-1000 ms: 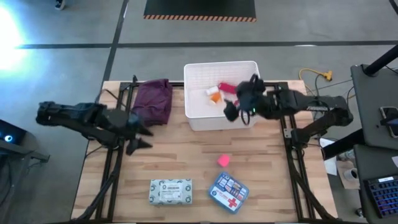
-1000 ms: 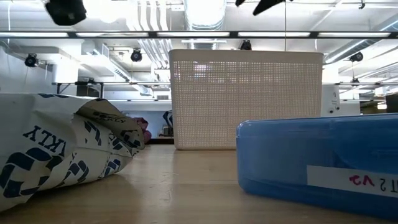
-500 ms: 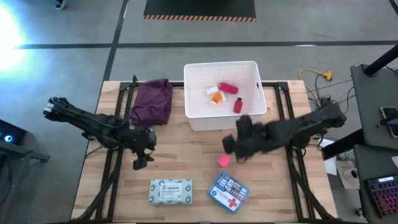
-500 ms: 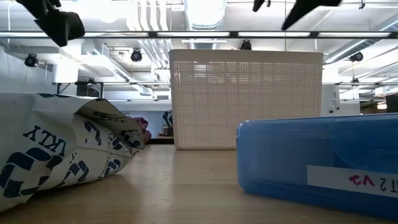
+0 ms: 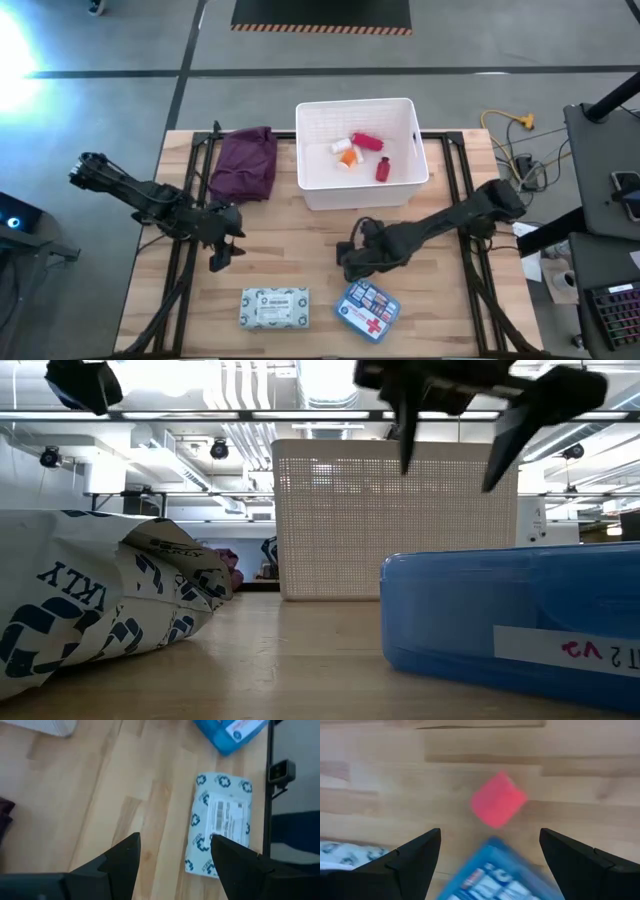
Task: Pick & place medical supplies in basket/bin
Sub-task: Put the pink bandage into the bin
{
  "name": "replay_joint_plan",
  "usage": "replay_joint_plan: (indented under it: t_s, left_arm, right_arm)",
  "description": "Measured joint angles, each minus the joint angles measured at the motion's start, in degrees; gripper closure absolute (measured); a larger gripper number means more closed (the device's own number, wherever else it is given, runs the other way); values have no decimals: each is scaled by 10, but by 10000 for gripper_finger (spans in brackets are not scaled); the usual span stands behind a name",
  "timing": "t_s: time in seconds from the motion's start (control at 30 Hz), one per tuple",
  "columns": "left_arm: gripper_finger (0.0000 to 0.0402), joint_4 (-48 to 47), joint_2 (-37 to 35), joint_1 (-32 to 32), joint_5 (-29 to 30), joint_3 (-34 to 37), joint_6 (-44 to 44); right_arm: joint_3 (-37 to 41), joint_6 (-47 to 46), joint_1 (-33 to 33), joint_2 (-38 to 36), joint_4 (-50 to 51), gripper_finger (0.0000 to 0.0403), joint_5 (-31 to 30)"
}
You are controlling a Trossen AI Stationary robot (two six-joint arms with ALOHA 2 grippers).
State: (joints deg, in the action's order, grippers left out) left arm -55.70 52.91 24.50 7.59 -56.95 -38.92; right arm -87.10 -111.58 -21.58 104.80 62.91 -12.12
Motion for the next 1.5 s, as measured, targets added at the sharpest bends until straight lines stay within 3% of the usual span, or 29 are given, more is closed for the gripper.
replay_joint_plan:
  t_s: [0.23,0.53,1.07,1.3,1.5]
  left_arm:
    - [181,0,-20,25,63,0,-26]
    - [181,-6,-21,26,65,0,-17]
    - [181,-20,-20,26,93,2,-21]
    - [181,-24,-21,26,92,2,-28]
    - [181,-24,-21,26,92,3,-26]
  right_arm:
    - [26,-58,16,43,-38,74,-14]
    - [41,-137,15,90,-86,74,-28]
    - [48,-86,19,115,-78,75,-30]
    - [62,-94,17,116,-91,77,-5]
    - [67,-93,18,116,-110,128,-5]
